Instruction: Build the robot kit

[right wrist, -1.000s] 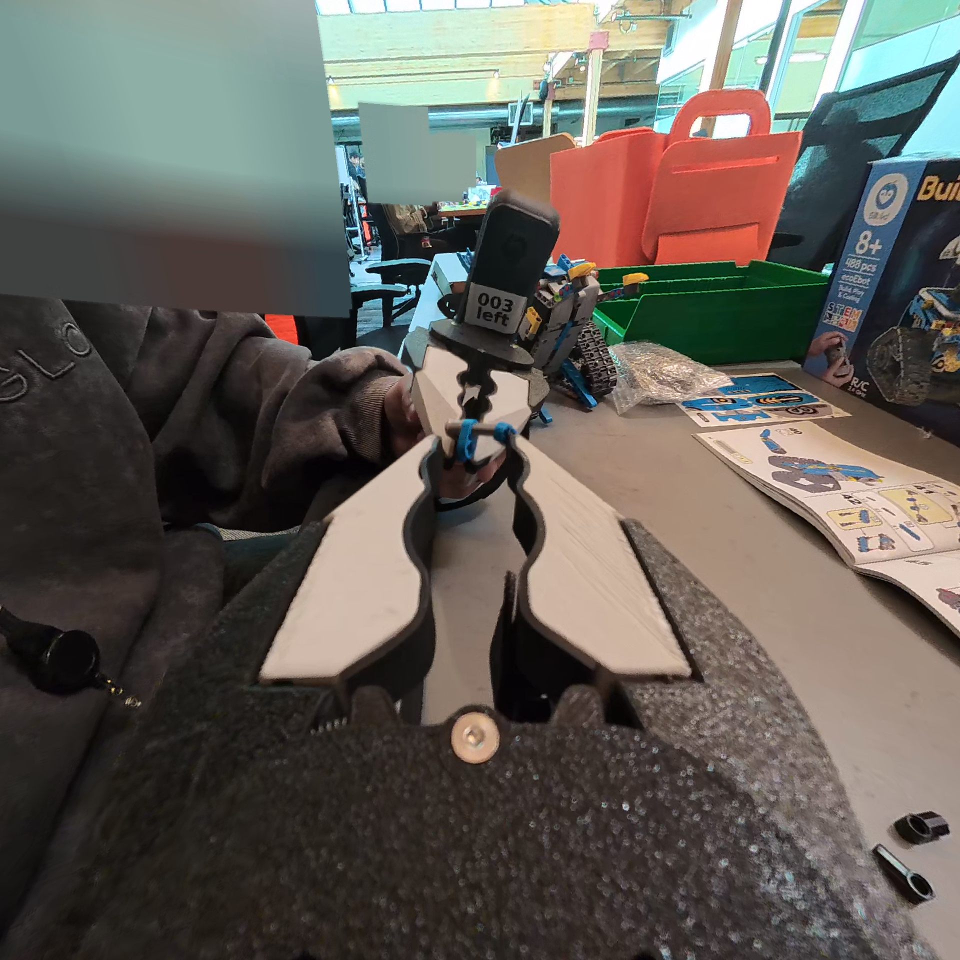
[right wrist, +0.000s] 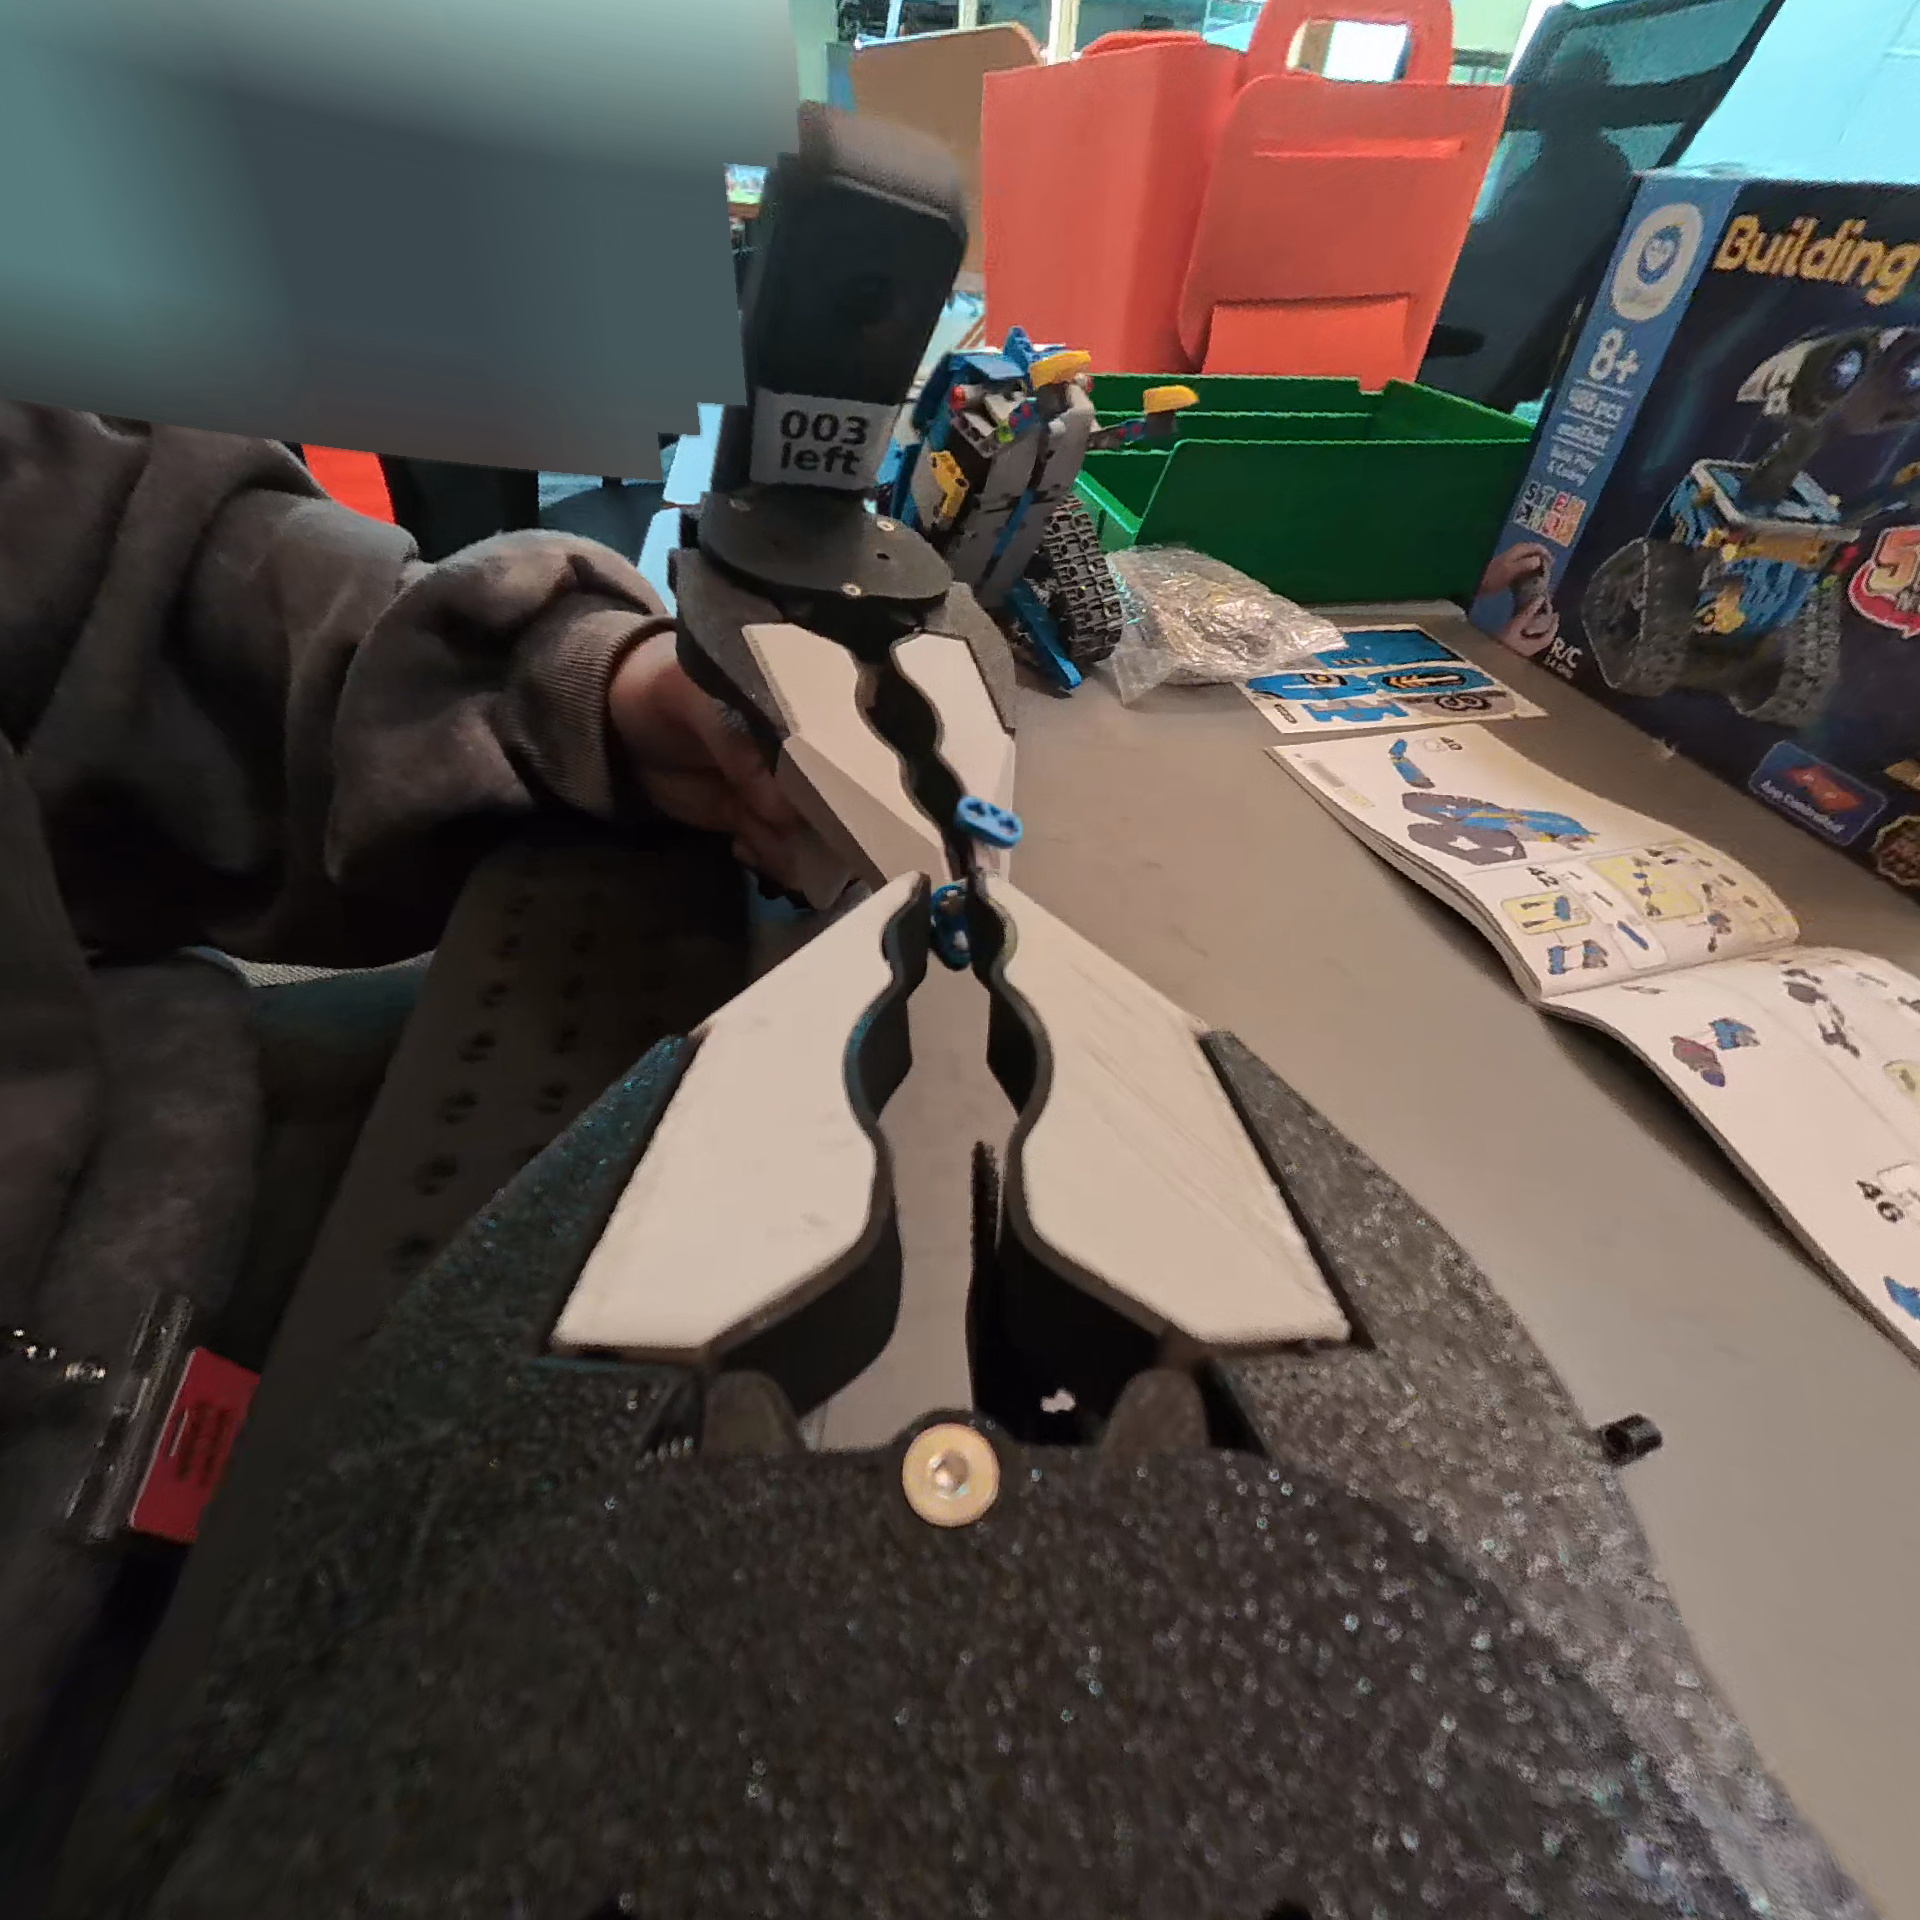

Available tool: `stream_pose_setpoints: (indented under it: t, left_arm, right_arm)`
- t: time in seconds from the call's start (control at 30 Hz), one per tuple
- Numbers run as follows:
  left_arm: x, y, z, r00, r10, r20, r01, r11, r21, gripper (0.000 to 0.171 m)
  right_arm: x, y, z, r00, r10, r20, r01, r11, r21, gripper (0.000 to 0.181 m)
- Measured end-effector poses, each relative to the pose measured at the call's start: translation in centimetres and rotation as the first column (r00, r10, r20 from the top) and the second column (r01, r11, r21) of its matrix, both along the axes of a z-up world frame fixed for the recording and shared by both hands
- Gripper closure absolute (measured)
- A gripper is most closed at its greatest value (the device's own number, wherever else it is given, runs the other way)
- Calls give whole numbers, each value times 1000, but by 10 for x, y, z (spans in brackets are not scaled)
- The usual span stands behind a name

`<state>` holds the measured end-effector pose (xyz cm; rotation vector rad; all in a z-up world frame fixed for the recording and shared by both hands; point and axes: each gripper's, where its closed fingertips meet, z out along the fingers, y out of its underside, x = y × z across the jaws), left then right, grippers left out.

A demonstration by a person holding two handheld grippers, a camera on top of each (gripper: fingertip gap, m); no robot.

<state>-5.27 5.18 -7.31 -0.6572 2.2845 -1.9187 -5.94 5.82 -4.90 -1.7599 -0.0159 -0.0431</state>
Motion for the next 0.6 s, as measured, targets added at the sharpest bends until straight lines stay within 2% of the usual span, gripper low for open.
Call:
stream_pose_setpoints:
  t: [0.17,0.27,0.33,0.5,0.6]
  left_arm:
    - [8,3,-17,998,52,22,-54,991,120,171]
    - [15,7,-30,992,104,76,-119,967,227,171]
    - [20,13,-38,988,135,80,-152,948,280,171]
    - [22,21,-45,986,148,75,-164,931,325,171]
    - [27,27,-48,981,186,59,-195,924,330,170]
  right_arm:
    - [18,-3,-18,996,-73,-55,69,995,-77,177]
    - [19,-3,-36,993,-72,-94,55,984,-167,181]
    - [27,-6,-47,989,-119,-86,97,970,-222,181]
    - [47,-27,-42,981,-185,-56,169,961,-221,181]
    - [56,-34,-46,967,-214,-139,179,957,-230,171]
